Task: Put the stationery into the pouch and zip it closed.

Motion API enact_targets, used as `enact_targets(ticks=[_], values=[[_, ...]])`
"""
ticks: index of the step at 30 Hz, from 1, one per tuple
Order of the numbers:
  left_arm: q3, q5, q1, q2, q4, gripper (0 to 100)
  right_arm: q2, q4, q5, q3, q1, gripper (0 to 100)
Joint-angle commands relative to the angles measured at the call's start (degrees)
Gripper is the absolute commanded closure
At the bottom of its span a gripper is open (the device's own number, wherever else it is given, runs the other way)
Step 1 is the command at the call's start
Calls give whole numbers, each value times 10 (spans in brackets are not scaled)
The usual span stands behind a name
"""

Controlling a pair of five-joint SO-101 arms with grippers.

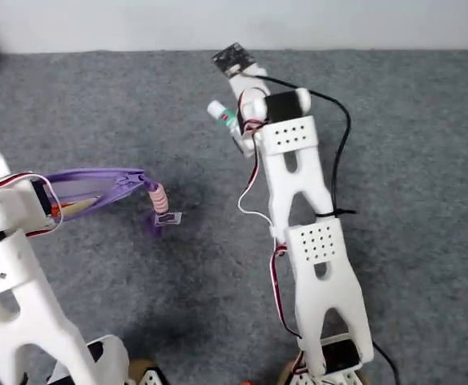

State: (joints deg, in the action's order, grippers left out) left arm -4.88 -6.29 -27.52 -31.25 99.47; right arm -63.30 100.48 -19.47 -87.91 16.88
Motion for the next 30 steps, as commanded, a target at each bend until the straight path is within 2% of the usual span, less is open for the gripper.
enact_targets(ticks=[1,5,8,16,22,26,28,30], values=[[12,-38,43,-21,10,987,117,28,8,125,-6,991],[12,-80,111,-21,10,987,238,25,47,312,-6,991],[12,-89,135,-21,10,987,320,25,69,434,-6,991],[12,-91,142,-17,10,987,467,-4,94,706,-30,991],[8,-91,139,-17,11,987,541,-108,84,906,-51,991],[5,-91,141,-16,11,987,598,-181,47,1016,-55,989],[-7,-91,141,-16,11,987,627,-189,41,1051,-55,966],[-24,-91,141,-16,11,987,654,-189,43,1065,-55,897]])
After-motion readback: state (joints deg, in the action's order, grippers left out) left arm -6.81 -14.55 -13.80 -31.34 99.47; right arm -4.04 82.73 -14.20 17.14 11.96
